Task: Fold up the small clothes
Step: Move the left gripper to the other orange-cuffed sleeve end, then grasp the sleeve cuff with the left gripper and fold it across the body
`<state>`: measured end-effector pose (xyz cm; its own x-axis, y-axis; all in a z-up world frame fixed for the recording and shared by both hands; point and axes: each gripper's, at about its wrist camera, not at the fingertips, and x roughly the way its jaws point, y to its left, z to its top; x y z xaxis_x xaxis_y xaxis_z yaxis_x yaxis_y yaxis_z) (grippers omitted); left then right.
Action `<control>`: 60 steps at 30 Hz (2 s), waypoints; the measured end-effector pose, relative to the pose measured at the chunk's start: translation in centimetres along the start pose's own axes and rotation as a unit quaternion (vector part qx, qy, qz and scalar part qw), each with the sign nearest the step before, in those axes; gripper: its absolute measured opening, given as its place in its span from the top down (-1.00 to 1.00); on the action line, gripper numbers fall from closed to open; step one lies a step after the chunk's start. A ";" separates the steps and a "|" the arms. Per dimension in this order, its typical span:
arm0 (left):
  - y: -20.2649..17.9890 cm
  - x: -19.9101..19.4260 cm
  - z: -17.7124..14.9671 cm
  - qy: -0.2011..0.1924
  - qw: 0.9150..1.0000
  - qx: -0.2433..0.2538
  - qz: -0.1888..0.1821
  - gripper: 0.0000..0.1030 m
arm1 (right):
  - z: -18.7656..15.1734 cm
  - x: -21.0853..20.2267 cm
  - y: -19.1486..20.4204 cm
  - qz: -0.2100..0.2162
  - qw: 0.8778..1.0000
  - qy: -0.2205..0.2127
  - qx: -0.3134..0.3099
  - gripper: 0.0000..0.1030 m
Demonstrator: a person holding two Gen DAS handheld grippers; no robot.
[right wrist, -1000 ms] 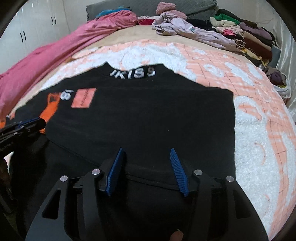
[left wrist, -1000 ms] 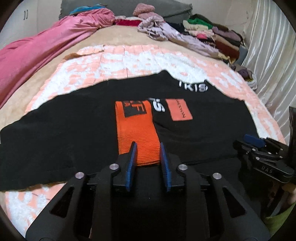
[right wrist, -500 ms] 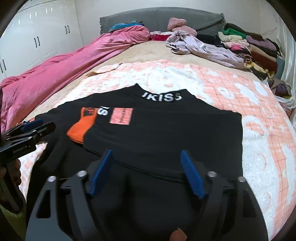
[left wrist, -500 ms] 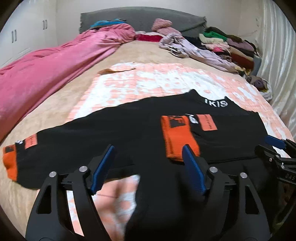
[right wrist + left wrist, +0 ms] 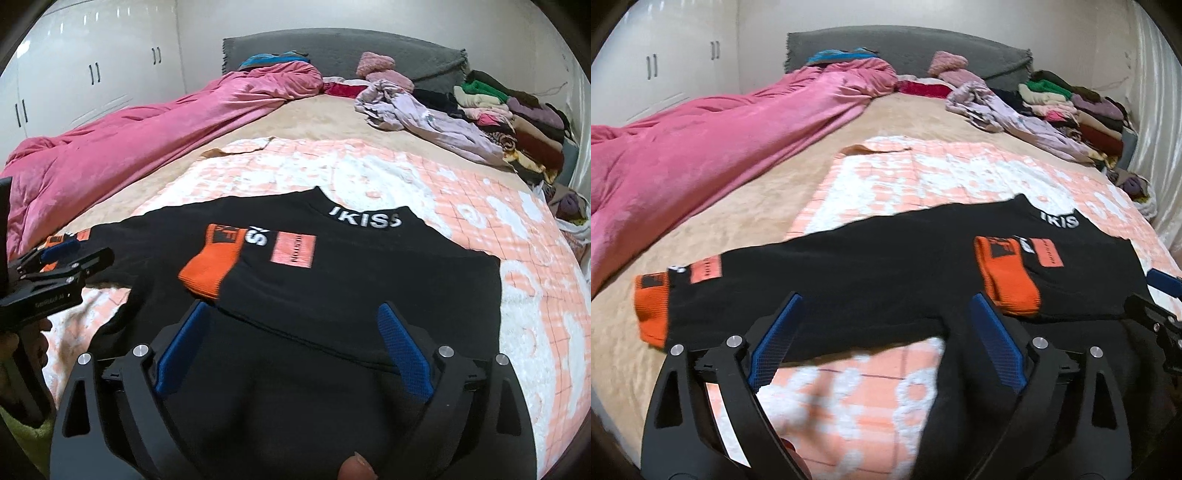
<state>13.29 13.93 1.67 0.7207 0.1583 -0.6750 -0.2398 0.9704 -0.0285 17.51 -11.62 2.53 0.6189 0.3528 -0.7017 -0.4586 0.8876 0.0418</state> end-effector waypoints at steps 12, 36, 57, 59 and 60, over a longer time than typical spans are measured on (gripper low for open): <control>6.7 -0.2 -0.4 0.001 0.995 -0.079 0.055 -0.69 | 1.1 1.3 5.5 0.032 0.998 0.005 -0.046 -0.80; 14.8 -1.2 -0.8 -0.016 0.971 -0.186 0.149 -0.72 | 2.9 6.1 15.1 0.095 0.989 0.024 -0.107 -0.80; 22.2 1.6 -4.3 0.032 0.929 -0.329 0.169 -0.72 | 4.0 8.5 17.8 0.105 0.989 0.026 -0.104 -0.80; 22.5 2.1 -4.5 0.034 0.926 -0.336 0.168 -0.66 | 4.0 8.5 17.7 0.105 0.989 0.026 -0.100 -0.80; 22.5 2.2 -4.5 0.031 0.926 -0.336 0.170 -0.57 | 3.9 8.5 17.5 0.105 0.989 0.026 -0.097 -0.80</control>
<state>6.58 35.28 -3.77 0.4958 0.4031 -0.7692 -0.8115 0.5305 -0.2450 17.25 8.11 0.09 0.4651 0.5032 -0.7283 -0.6907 0.7209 0.0569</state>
